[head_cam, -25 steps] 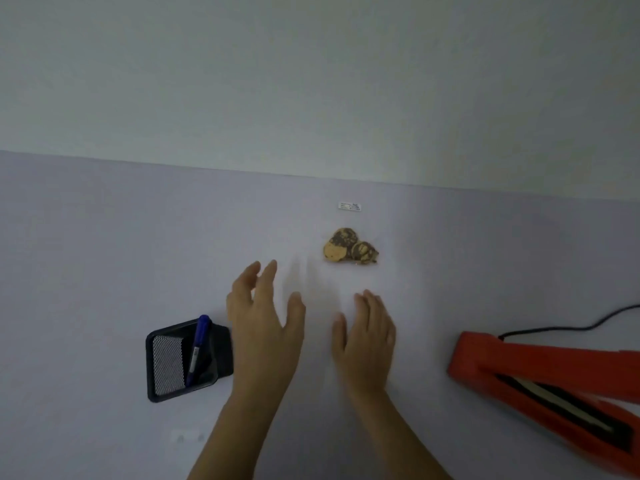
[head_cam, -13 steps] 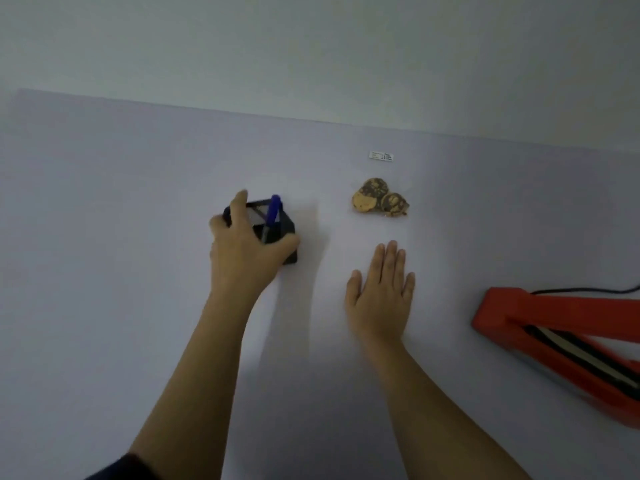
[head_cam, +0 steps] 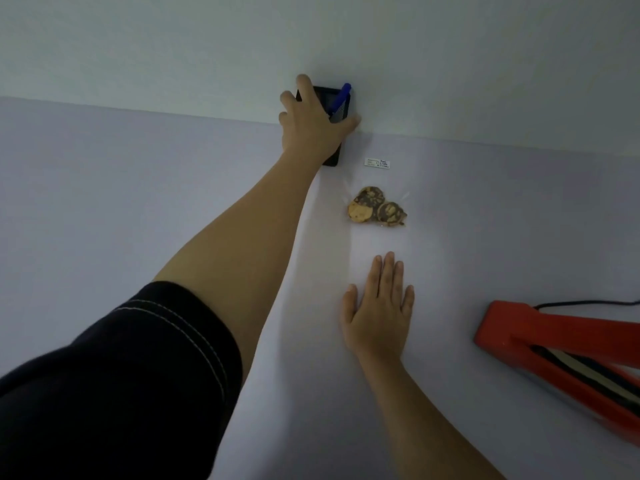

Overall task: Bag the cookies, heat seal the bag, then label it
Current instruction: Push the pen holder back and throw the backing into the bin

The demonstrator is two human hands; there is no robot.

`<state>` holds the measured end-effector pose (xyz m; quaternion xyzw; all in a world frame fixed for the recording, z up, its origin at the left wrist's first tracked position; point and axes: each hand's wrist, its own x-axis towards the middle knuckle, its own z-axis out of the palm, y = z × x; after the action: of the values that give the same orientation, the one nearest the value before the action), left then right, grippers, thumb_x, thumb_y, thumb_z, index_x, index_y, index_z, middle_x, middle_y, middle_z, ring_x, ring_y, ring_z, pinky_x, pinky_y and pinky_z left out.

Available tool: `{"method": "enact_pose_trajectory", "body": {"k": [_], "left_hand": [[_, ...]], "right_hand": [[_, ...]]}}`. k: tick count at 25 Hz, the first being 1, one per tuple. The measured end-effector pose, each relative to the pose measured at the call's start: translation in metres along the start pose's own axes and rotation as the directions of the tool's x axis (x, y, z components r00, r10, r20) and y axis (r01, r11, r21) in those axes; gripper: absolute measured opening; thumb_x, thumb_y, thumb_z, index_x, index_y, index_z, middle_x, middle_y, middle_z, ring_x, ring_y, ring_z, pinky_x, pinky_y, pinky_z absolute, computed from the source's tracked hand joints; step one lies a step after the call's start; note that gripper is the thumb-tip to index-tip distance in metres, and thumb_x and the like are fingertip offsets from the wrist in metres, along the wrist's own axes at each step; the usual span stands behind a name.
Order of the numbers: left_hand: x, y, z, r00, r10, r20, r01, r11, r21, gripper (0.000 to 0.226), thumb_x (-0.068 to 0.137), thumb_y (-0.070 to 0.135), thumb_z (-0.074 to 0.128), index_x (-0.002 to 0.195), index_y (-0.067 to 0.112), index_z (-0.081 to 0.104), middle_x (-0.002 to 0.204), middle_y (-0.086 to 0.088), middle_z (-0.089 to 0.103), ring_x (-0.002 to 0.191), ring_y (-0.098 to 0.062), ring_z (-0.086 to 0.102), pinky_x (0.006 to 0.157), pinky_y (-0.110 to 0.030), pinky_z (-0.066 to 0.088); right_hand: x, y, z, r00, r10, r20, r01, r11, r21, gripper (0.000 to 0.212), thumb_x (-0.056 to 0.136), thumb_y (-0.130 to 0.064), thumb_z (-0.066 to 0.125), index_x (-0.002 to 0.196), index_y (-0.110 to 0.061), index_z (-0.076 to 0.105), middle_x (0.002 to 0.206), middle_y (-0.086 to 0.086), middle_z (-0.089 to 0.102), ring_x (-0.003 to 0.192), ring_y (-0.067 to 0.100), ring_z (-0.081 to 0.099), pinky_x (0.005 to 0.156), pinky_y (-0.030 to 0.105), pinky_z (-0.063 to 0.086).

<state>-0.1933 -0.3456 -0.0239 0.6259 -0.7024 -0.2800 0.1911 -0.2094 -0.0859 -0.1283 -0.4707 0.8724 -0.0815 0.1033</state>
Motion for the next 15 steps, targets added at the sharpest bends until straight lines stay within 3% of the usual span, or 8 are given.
{"method": "enact_pose_trajectory", "body": {"k": [5,7,9,13,15], "left_hand": [[-0.004,0.003,-0.004,0.993,-0.046,-0.11,0.029,0.988,-0.154,0.079,0.077,0.067,0.053,0.131,0.015,0.031,0.139,-0.016,0.03,0.118,-0.04,0.039,0.093,-0.048,0.04],[-0.032,0.0,-0.013,0.972,0.004,-0.233,-0.069,0.96,-0.27,0.06,0.086,0.059,0.047,0.123,0.012,0.039,0.133,-0.012,0.039,0.116,-0.03,0.042,0.095,-0.04,0.038],[-0.079,-0.022,-0.022,0.964,0.074,-0.256,-0.157,0.933,-0.323,0.043,0.095,0.043,0.043,0.119,0.008,0.045,0.122,-0.008,0.049,0.11,-0.019,0.047,0.093,-0.029,0.039],[-0.191,-0.115,-0.026,0.984,0.16,-0.078,-0.167,0.982,-0.091,0.033,0.097,0.029,0.042,0.119,0.009,0.055,0.12,-0.008,0.06,0.111,-0.021,0.056,0.092,-0.027,0.043],[-0.236,-0.159,-0.033,0.99,0.134,-0.05,-0.133,0.991,0.019,0.033,0.094,0.026,0.043,0.116,0.009,0.06,0.12,-0.009,0.062,0.111,-0.025,0.056,0.093,-0.027,0.04]], "right_hand": [[0.001,0.0,0.0,1.0,0.005,0.01,-0.005,1.0,-0.006,0.065,0.091,-0.042,0.025,0.147,-0.01,0.015,0.157,0.007,0.015,0.144,0.022,0.01,0.114,0.044,0.01],[0.001,0.0,-0.002,1.0,0.001,0.025,-0.001,1.0,0.001,0.065,0.092,-0.042,0.023,0.147,-0.011,0.013,0.157,0.006,0.012,0.145,0.021,0.008,0.115,0.045,0.009],[0.002,-0.001,-0.003,0.999,-0.006,0.034,0.006,1.0,0.0,0.065,0.092,-0.042,0.022,0.148,-0.011,0.011,0.158,0.006,0.01,0.145,0.021,0.005,0.115,0.044,0.007],[0.0,0.0,-0.001,1.0,-0.006,0.024,0.007,1.0,-0.009,0.065,0.091,-0.041,0.023,0.147,-0.01,0.014,0.157,0.008,0.013,0.145,0.023,0.01,0.115,0.046,0.011],[-0.001,0.0,0.0,1.0,-0.017,-0.001,0.017,1.0,-0.01,0.064,0.091,-0.04,0.025,0.146,-0.008,0.018,0.156,0.01,0.018,0.144,0.026,0.014,0.114,0.048,0.014]]}}
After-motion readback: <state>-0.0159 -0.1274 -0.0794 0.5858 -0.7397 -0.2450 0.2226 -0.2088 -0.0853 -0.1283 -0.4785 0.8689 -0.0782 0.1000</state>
